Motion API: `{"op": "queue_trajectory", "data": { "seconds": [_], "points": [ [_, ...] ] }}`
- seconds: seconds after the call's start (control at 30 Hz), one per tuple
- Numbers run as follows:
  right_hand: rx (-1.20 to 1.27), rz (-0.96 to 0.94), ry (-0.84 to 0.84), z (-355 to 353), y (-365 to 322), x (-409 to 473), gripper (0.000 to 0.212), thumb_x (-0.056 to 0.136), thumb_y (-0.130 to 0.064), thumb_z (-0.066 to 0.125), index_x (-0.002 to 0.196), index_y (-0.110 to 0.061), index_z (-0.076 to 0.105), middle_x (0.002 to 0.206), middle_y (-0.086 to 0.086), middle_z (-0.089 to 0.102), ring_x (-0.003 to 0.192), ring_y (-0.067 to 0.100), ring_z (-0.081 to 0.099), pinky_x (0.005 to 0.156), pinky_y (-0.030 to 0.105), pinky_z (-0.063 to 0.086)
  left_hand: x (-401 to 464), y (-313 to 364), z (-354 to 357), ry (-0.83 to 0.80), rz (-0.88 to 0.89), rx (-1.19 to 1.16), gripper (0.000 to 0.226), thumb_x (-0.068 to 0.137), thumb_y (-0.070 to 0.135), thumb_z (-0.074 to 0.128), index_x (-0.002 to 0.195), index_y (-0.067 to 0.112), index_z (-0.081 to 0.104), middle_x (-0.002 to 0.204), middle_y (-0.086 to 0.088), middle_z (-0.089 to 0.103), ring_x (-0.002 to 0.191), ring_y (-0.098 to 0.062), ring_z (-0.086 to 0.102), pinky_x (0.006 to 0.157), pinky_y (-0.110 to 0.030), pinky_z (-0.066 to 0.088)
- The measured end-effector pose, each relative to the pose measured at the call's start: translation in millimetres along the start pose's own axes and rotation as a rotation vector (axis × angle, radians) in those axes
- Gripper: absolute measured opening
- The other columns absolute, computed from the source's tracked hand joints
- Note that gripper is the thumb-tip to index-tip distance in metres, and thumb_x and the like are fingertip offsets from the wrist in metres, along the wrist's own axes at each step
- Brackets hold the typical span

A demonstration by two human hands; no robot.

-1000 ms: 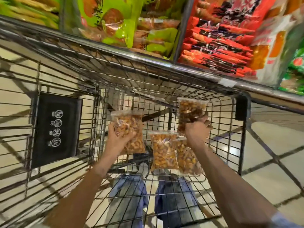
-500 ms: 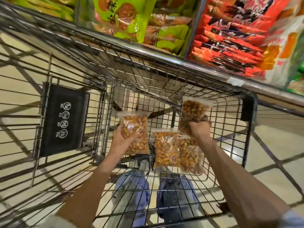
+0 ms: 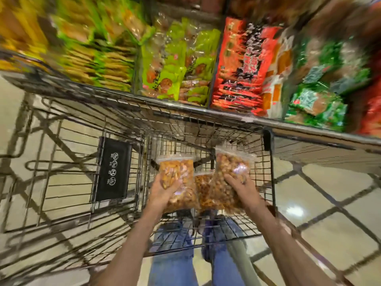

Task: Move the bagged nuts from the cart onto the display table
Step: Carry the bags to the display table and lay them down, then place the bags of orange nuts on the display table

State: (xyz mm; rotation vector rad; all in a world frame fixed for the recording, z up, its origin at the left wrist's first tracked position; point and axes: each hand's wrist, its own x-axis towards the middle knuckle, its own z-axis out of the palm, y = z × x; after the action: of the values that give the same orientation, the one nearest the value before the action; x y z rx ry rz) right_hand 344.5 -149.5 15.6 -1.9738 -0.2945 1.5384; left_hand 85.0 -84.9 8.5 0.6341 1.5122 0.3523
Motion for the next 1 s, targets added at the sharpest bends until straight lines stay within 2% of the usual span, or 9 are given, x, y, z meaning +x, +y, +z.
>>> {"op": "queue_trajectory", "data": {
  "seconds": [0.17,0.23,0.3,0.4,0.47,0.6,0.8,0.93,1.0],
  "points": [
    [0.084,-0.105,0.024,-14,1,-95,0.043,0.091,-0.029,0.083,0.127,-0.034,0.059,0.112,-0.010,0.074,0.089,0.000,0.072,0.073,0.020,0.059,-54,-6,0,-0.068,0.099,0.091,0.093,0.067,0.067,0.090,0.145,0.041,0.046,0.139,0.006,0.066,0.122,-0.022,0.069,0.105,-0.061,0.052],
    [0.099,-0.142,0.031,-25,4,-123,0.058,0.087,-0.033,0.085,0.139,-0.033,0.058,0.122,-0.007,0.072,0.099,0.000,0.069,0.089,0.029,0.057,-78,2,9,-0.121,0.190,0.126,0.101,0.066,0.071,0.088,0.151,0.042,0.042,0.152,0.005,0.057,0.136,-0.022,0.059,0.115,-0.059,0.044],
    [0.174,-0.162,0.047,-41,3,-150,0.049,0.088,-0.030,0.085,0.131,-0.038,0.062,0.113,-0.013,0.076,0.098,0.003,0.073,0.090,0.032,0.059,-119,28,30,-0.154,0.276,0.176,0.106,0.071,0.068,0.086,0.158,0.033,0.036,0.162,0.005,0.045,0.145,-0.019,0.046,0.123,-0.053,0.036],
    [0.289,-0.198,0.019,-71,6,-188,0.050,0.083,-0.037,0.091,0.123,-0.048,0.063,0.110,-0.002,0.082,0.102,0.025,0.080,0.093,0.046,0.064,-157,45,58,-0.223,0.352,0.227,0.111,0.074,0.065,0.084,0.162,0.026,0.030,0.163,0.006,0.038,0.148,-0.019,0.040,0.125,-0.052,0.032],
    [0.336,-0.243,0.016,-96,10,-209,0.070,0.077,-0.049,0.092,0.138,-0.044,0.059,0.123,0.004,0.080,0.109,0.030,0.079,0.098,0.054,0.062,-175,51,82,-0.247,0.398,0.281,0.114,0.065,0.074,0.085,0.158,0.028,0.038,0.158,0.003,0.049,0.142,-0.020,0.049,0.121,-0.052,0.039],
    [0.413,-0.324,0.116,-155,30,-243,0.079,0.082,-0.053,0.087,0.151,-0.035,0.051,0.130,0.003,0.077,0.110,0.026,0.078,0.096,0.051,0.064,-213,54,140,-0.379,0.447,0.305,0.085,0.074,0.061,0.084,0.146,0.029,0.050,0.136,0.007,0.065,0.119,-0.012,0.064,0.100,-0.029,0.052],
    [0.507,-0.399,0.276,-257,94,-309,0.044,0.097,-0.031,0.076,0.138,-0.022,0.062,0.119,0.004,0.081,0.107,0.028,0.079,0.095,0.052,0.063,-277,14,244,-0.504,0.484,0.395,0.073,0.066,0.061,0.091,0.129,0.040,0.062,0.118,0.007,0.078,0.108,-0.020,0.075,0.096,-0.054,0.059],
    [0.609,-0.388,0.387,-328,156,-357,0.046,0.094,-0.037,0.079,0.136,-0.025,0.064,0.119,0.002,0.081,0.108,0.026,0.079,0.099,0.055,0.062,-329,-30,327,-0.596,0.521,0.437,0.044,0.083,0.031,0.087,0.119,0.037,0.063,0.111,0.008,0.077,0.096,-0.006,0.076,0.075,-0.022,0.061],
    [0.657,-0.387,0.453,-360,187,-383,0.043,0.094,-0.037,0.078,0.133,-0.027,0.065,0.117,0.001,0.082,0.105,0.025,0.080,0.095,0.050,0.063,-353,-53,368,-0.662,0.535,0.479,0.044,0.083,0.032,0.085,0.120,0.037,0.062,0.111,0.010,0.077,0.096,-0.004,0.075,0.072,-0.018,0.059]
  ]
}}
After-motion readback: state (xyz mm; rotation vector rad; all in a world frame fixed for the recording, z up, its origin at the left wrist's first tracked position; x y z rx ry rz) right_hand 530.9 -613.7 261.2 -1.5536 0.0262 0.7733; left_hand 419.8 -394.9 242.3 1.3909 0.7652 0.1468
